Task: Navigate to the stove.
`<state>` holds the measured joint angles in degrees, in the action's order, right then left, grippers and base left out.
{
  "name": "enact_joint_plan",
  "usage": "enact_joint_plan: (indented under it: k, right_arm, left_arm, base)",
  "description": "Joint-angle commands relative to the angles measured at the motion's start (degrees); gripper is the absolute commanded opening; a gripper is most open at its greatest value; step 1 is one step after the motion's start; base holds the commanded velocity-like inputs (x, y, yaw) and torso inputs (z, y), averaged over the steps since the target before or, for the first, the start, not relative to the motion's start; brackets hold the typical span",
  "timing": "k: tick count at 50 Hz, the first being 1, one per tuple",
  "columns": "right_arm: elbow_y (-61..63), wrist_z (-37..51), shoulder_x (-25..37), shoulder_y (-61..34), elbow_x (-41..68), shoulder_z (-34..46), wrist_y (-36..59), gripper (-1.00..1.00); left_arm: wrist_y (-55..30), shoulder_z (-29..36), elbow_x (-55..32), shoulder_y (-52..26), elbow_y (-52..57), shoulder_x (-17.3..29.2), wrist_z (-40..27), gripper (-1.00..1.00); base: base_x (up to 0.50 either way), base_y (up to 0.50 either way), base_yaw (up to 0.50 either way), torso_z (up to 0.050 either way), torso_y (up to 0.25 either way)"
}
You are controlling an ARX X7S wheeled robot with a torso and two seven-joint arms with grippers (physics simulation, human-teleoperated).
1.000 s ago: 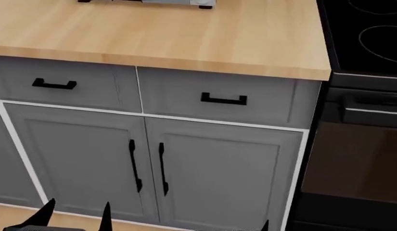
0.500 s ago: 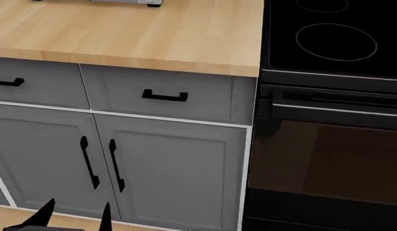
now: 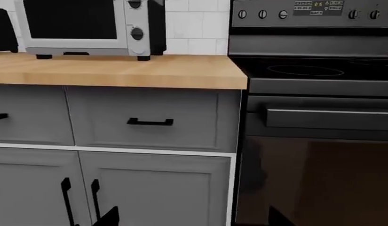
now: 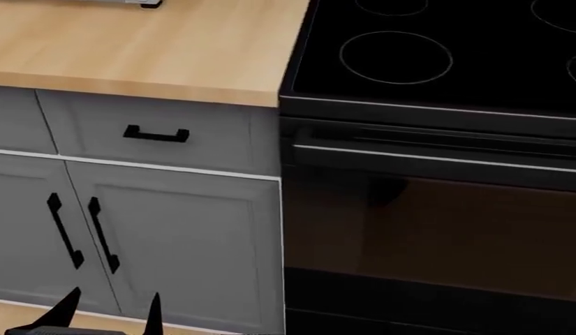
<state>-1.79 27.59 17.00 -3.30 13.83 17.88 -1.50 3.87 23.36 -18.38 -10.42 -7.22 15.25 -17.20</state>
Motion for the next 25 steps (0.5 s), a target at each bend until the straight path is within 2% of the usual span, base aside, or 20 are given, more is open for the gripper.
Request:
enact_joint_plan:
  k: [1,25]
  right_arm:
    - [-0.5,0.0,0.0,-0.2,0.1,0.2,-0.4,1.0]
    - [-0.2,0.3,0.3,0.0,0.4,0.4,-0.5,1.0]
  left_arm:
    - [0.3,0.2,-0.1,-0.1,-0.3,0.1,0.0,1.0]
    - [0.0,0.6,-0.4,0.0,0.5,0.5,-0.5,1.0]
  base:
    - [-0.5,-0.03,0.0,0.0,0.0]
    - [-0.5,-0.02,0.0,0.0,0.0]
